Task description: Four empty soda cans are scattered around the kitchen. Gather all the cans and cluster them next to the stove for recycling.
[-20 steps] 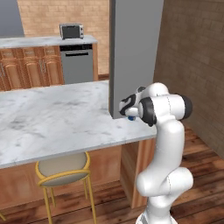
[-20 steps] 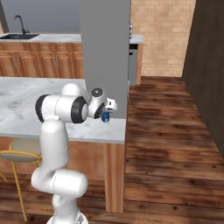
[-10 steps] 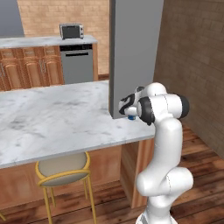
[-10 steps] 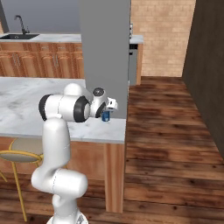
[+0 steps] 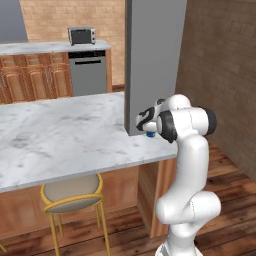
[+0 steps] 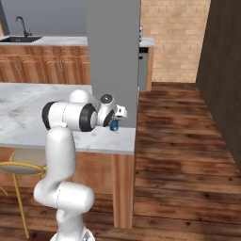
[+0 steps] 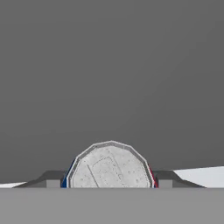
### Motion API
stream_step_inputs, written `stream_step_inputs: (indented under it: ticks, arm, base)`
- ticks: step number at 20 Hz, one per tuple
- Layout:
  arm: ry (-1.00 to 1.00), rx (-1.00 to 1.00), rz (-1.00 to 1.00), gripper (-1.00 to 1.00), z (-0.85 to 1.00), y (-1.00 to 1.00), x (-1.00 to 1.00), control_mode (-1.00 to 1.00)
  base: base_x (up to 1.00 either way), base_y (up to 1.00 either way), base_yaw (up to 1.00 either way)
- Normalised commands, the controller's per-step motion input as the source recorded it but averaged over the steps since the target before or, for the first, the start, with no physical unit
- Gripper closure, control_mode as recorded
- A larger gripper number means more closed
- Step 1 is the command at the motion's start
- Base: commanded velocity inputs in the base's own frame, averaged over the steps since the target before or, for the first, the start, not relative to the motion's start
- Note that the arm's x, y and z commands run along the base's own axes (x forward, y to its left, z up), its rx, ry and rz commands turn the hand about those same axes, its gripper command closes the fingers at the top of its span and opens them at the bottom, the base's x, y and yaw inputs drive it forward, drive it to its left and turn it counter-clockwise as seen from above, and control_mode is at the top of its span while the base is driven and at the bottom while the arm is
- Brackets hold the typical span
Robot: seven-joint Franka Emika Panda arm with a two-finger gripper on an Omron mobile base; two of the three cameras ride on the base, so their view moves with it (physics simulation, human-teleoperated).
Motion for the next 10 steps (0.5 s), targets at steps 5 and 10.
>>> stream_step_inputs:
  ticks: [5,10]
  arm:
    - [0.00,0.00,0.00,1.00,0.00,0.00,-0.01,-1.00]
    - [0.00,0.00,0.00,1.00,0.00,0.00,-0.17,-1.00]
  base:
    - [0.00,0.00,0.00]
    - [0.00,0.00,0.00]
